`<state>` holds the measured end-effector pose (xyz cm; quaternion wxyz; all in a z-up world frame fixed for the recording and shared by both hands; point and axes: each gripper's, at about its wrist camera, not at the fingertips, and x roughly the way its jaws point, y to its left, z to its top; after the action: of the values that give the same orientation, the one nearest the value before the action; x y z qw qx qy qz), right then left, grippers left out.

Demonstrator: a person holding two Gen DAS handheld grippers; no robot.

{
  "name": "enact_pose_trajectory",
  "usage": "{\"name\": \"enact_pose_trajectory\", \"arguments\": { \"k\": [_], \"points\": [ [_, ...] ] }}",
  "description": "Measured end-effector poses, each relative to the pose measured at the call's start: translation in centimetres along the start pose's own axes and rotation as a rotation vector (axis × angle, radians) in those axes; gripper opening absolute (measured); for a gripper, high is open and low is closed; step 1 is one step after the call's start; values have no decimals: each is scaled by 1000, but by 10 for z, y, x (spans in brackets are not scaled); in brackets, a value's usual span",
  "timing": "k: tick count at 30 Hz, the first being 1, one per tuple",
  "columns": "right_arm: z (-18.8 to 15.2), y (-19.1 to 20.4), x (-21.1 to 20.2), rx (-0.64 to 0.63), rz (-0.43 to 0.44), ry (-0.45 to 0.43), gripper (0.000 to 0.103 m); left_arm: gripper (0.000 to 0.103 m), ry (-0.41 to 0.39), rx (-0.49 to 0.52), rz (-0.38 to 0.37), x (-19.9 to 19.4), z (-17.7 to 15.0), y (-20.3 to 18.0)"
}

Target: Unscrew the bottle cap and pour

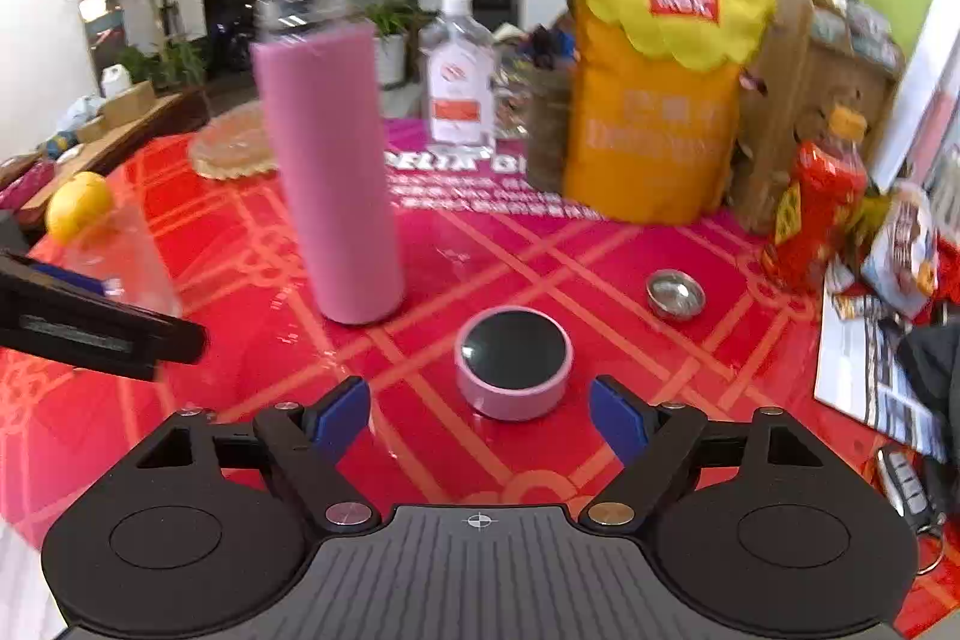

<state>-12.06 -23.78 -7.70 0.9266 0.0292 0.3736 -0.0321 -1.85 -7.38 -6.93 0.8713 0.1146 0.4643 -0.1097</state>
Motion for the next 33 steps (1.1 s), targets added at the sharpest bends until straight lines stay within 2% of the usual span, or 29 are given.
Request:
{"name": "enact_pose_trajectory", "arguments": {
  "k": [3, 8, 22, 26, 28, 33],
  "points": [
    [1, 3, -10, 0, 1, 10, 83, 85, 14, 23, 19, 0, 0, -1],
    [4, 9, -27, 0, 3, 27, 83, 86, 19, 18, 8, -3, -3, 2],
    [11, 24, -75, 0, 9, 73, 83, 86, 37, -55, -19, -10, -6, 11],
    [13, 28, -88, 0, 11, 86, 83, 86, 59, -65, -5, -11, -7, 16],
    [44, 15, -12, 7, 12, 111, 83, 86, 65, -83, -7, -11, -6, 20],
    [54, 20, -16, 17, 41, 126, 83, 86, 62, -107, -8, -17, -4, 22]
  ]
}}
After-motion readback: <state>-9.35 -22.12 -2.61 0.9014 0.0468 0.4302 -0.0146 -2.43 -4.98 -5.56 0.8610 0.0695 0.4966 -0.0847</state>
